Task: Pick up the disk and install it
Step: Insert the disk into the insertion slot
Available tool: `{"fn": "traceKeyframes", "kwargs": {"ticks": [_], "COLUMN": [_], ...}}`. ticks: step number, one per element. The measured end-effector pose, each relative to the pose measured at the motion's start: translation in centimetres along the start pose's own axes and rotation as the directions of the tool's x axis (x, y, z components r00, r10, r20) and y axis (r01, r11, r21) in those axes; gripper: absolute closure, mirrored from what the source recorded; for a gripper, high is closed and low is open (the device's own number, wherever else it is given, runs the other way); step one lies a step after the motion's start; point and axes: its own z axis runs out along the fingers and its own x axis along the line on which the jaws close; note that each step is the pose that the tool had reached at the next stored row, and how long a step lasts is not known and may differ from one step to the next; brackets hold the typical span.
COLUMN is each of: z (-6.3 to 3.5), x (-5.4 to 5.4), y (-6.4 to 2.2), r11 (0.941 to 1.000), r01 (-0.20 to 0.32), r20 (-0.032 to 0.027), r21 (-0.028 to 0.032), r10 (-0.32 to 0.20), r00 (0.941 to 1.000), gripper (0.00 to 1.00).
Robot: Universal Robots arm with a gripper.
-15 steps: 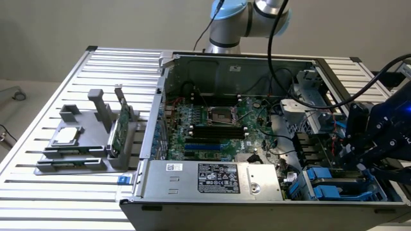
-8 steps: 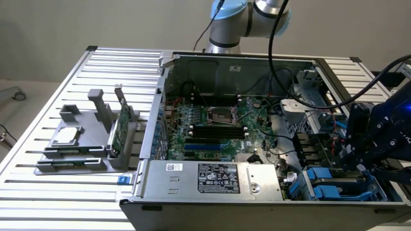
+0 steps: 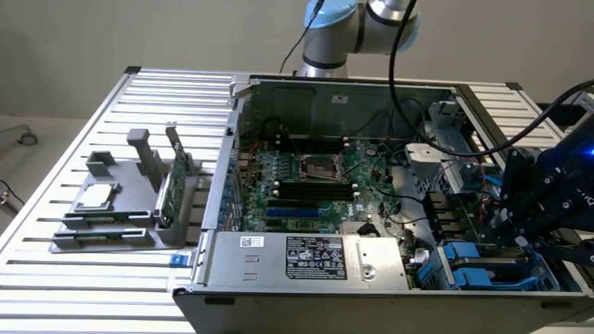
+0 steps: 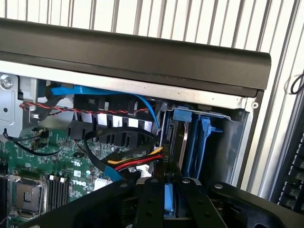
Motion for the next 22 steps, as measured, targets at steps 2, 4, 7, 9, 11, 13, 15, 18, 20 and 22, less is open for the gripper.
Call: {"fn": "traceKeyframes", "kwargs": {"ticks": [2,4,7,9,11,13,15,18,20,22], "z": [0.01,0.02,0.07,0.11,0.14,0.18,0.22,0.27,0.32,0.38], "x": [0.2,0.4,0.7,0.8,0.9,0.9,1.0,1.0,1.0,1.1], "y": [0.12,0.24,0.38,0.46,0.55,0.64,0.73,0.83,0.86,0.89], "r11": [1.0000,1.0000,0.9999,0.9999,0.9998,0.9997,0.9994,0.9987,0.9980,0.9970], "r01": [-0.003,-0.005,-0.008,-0.011,-0.016,-0.022,-0.031,-0.049,-0.062,-0.076], "r20": [0.0103,0.0261,0.0543,0.0710,0.0835,0.0915,0.0948,0.0957,0.0947,0.0936], "r21": [0.0012,0.0031,0.0066,0.0086,0.0102,0.0114,0.0123,0.0140,0.0163,0.0193], "r10": [0.003,0.005,0.007,0.010,0.015,0.021,0.030,0.047,0.060,0.073], "r00": [0.9999,0.9996,0.9985,0.9974,0.9964,0.9956,0.9950,0.9943,0.9937,0.9929], "gripper": [0.83,0.83,0.83,0.83,0.83,0.83,0.83,0.83,0.83,0.83]}}
